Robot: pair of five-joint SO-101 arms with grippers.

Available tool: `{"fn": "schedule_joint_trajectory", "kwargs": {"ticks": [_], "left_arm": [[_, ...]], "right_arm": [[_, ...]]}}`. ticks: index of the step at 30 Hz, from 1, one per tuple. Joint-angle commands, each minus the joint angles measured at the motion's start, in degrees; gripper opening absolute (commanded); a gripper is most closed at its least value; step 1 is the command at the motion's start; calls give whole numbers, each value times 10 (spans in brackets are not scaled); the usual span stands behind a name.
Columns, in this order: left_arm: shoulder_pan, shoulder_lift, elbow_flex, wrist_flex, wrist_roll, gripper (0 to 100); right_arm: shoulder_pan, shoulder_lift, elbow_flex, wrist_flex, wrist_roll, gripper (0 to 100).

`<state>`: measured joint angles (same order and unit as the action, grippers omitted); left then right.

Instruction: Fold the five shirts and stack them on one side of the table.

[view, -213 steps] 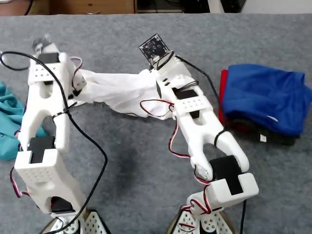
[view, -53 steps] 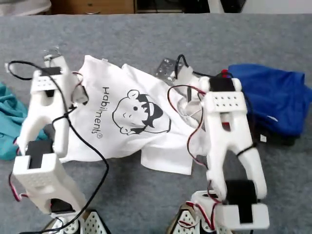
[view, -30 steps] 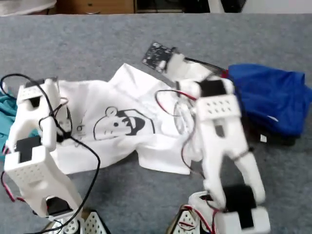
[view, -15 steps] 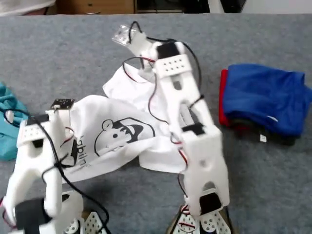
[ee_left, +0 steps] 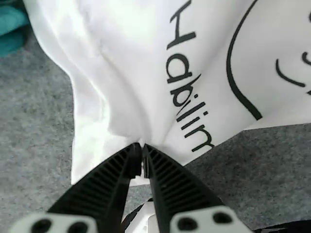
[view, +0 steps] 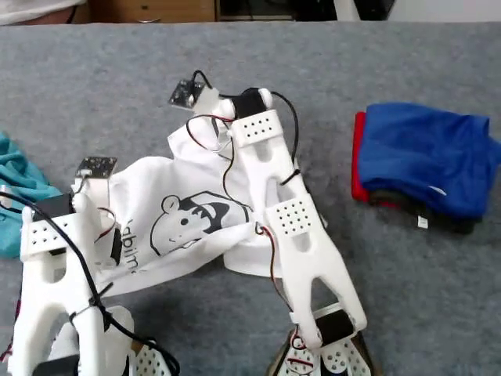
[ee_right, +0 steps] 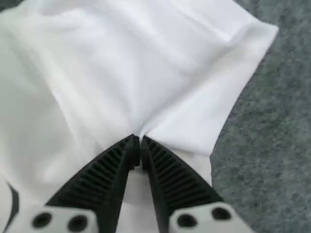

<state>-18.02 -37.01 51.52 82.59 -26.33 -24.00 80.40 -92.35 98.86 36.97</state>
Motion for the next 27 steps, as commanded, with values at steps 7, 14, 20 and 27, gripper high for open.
{"fn": "schedule_joint_trajectory", "kwargs": {"ticks": [7,14,20,27], "left_arm": [[2,-83,-55,67,-11,21],[2,-100,-61,67,-8,21],[-46,-93,-146,65,29,22],[-58,59,-301,47,156,73]], "right_arm": [[124,-12,-24,36,15,2],[152,-17,15,37,47,2],[131,-39,39,36,47,2],[129,-29,32,33,47,2]]}}
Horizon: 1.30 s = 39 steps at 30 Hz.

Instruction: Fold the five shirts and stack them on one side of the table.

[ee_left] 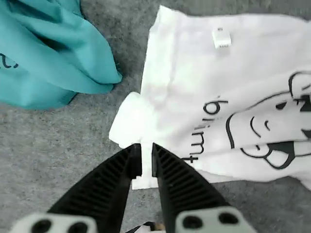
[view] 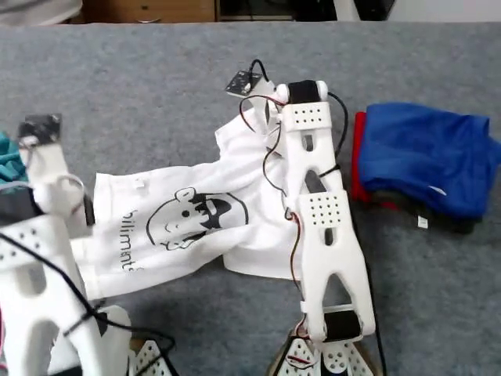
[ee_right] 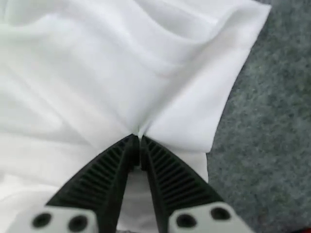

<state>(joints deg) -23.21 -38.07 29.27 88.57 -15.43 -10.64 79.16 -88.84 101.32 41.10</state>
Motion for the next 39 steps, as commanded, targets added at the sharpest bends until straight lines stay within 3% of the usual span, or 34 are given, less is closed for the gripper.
{"fn": "schedule_joint_trajectory", "kwargs": {"ticks": [1,6,13,19,26,39], "left_arm": [[-6,105,-103,-11,54,74],[-6,243,-207,18,62,74],[60,423,-317,8,243,78],[44,555,-395,7,352,78],[40,581,-460,7,462,151],[66,640,-483,-14,530,153]], "right_arm": [[-5,-15,-3,9,-1,2],[-5,-15,-3,8,-1,2],[-5,-15,-3,8,-1,2],[-5,-14,-3,8,-1,2],[-5,-14,-3,7,-1,2],[-5,-14,-3,7,0,2]]}}
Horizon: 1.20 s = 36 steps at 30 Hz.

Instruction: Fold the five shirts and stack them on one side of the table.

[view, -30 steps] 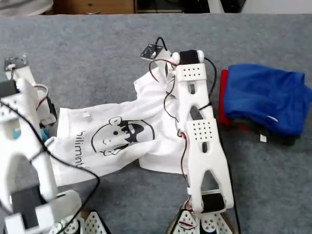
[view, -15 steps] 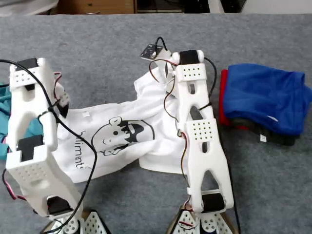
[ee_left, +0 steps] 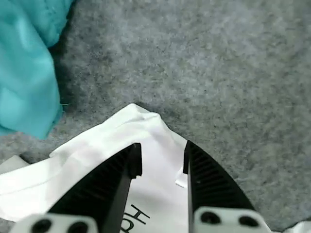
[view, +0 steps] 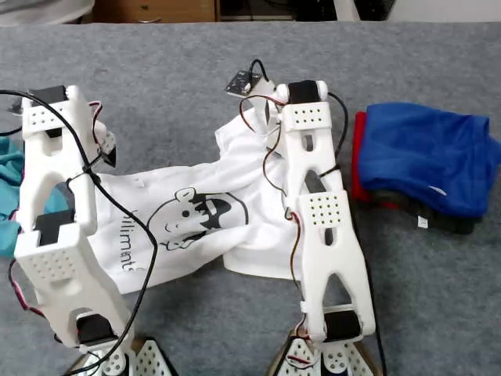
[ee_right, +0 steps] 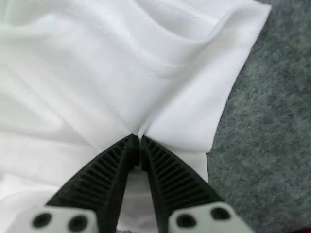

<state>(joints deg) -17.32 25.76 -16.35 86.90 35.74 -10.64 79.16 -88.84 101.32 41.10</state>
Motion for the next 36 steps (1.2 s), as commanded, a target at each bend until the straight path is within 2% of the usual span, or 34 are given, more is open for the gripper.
{"fn": "schedule_joint_trajectory", "kwargs": {"ticks": [1,19,24,31,34,36], "left_arm": [[6,6,-32,7,25,153],[-1,74,-58,7,38,149],[-2,74,-56,-6,36,74],[-2,74,-56,-16,35,66],[-2,74,-55,-34,33,14],[0,74,-57,-47,20,20]], "right_arm": [[-5,-14,-3,7,0,2],[-4,-14,-3,7,0,2],[-4,-14,-3,7,0,2],[-4,-14,-3,7,0,2],[-4,-14,-3,7,0,2],[-4,-14,-3,7,0,2]]}}
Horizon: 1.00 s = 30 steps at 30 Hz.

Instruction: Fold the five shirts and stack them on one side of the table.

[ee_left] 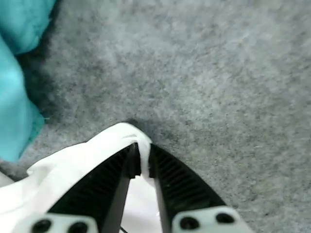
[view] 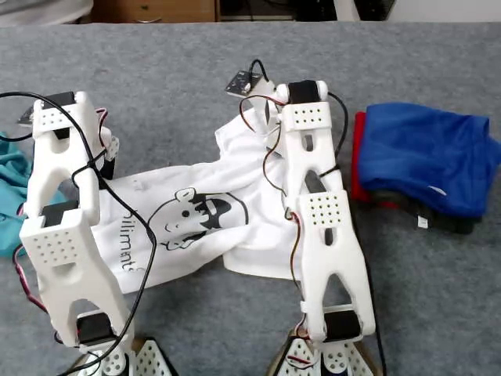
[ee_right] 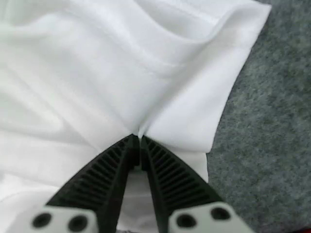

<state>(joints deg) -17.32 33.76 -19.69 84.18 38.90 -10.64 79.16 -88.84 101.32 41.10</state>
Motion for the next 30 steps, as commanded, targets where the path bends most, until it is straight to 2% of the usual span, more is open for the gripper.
{"fn": "schedule_joint_trajectory", "kwargs": {"ticks": [1,6,10,12,15,21,26,30], "left_arm": [[0,-6,-22,-30,-14,19],[0,-6,-9,-93,-29,19],[1,-8,72,-215,-49,19],[-2,-21,103,-251,-65,19],[0,-46,111,-254,-80,19],[-18,-52,123,-265,-76,19],[-16,-51,123,-265,-76,19],[-16,-51,123,-265,-76,19]], "right_arm": [[-4,-14,-3,7,1,2],[1,-14,-3,7,20,2],[0,-14,-3,7,18,5],[0,-15,-5,4,-5,12],[2,-16,-54,-13,-82,54],[3,-80,-62,-4,-155,129],[0,-123,-67,-26,-167,129],[0,-134,-65,-99,-167,130]]}}
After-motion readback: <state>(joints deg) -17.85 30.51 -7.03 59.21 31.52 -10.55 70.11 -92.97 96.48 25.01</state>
